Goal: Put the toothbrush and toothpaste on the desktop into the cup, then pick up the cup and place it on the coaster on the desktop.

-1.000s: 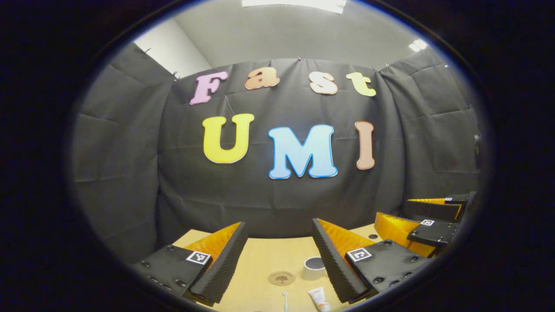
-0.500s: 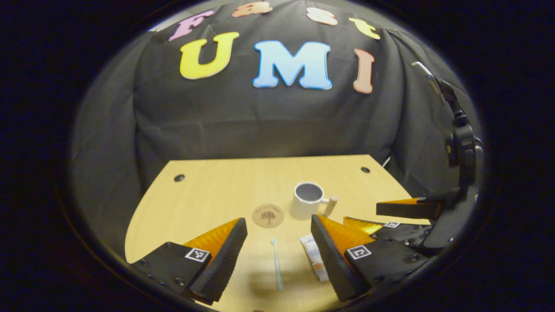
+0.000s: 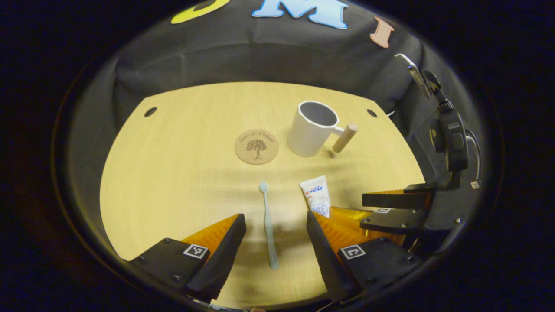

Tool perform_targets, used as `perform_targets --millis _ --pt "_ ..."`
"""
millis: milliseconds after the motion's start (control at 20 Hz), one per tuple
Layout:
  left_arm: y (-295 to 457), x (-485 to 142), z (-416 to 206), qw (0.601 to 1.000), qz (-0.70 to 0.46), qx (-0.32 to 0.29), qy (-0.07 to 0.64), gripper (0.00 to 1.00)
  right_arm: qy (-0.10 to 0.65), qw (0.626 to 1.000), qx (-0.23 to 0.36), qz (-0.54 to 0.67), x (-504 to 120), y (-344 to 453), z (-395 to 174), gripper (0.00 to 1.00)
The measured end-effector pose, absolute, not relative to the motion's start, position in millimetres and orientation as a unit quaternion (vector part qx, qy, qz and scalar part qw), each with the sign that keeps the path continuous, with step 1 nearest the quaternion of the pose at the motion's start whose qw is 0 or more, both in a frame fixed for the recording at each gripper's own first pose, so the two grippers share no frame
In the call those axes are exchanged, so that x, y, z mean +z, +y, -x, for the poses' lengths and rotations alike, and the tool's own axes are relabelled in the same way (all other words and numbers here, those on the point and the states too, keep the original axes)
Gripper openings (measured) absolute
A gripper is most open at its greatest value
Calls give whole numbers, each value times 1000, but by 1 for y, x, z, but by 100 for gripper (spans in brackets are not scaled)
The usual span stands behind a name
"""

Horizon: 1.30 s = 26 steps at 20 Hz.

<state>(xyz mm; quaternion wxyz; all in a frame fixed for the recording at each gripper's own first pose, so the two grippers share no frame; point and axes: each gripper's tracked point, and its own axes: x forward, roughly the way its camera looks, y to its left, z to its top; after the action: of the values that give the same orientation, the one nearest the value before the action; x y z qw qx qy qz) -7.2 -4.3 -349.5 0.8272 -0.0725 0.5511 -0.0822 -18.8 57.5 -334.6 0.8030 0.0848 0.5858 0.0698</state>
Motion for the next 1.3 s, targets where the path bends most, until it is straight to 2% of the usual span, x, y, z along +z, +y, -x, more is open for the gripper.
perform_targets --millis 250,300,350,400,550,600,650,800,900,950,1000,1150,1200,1250,1300 --pt "-2 -386 15 788 98 -69 604 95 618 779 72 -78 -359 61 18 93" --pt "-2 -394 17 782 95 -68 612 100 624 774 70 -76 -362 61 19 94" --pt "-1 -400 17 776 91 -67 621 100 631 770 68 -72 -365 61 20 94" --pt "1 -405 18 771 88 -65 628 95 635 766 67 -70 -369 61 20 94" --pt "12 -412 20 760 86 -60 641 95 647 758 60 -64 -376 60 22 92" --pt "18 -415 19 757 79 -56 646 100 650 755 58 -59 -377 59 24 91" --pt "23 -416 15 757 74 -57 646 95 651 755 56 -53 -377 57 23 92" --pt "34 -414 15 754 54 -45 653 93 654 754 45 -39 -381 52 24 89" --pt "43 -412 17 751 39 -36 658 85 658 752 32 -32 -381 45 25 84" --pt "48 -411 17 748 31 -30 662 86 658 752 30 -33 -382 45 25 79" --pt "50 -409 18 746 25 -27 665 82 659 751 29 -33 -382 44 25 78" --pt "52 -404 18 745 25 -18 667 77 662 748 20 -37 -382 42 25 77" --pt "52 -405 17 746 28 -14 665 71 664 747 16 -40 -381 43 25 75" --pt "53 -405 18 745 30 -11 666 77 665 746 15 -41 -382 43 24 75" --pt "55 -406 17 746 30 -12 665 72 666 745 15 -40 -383 43 25 81"
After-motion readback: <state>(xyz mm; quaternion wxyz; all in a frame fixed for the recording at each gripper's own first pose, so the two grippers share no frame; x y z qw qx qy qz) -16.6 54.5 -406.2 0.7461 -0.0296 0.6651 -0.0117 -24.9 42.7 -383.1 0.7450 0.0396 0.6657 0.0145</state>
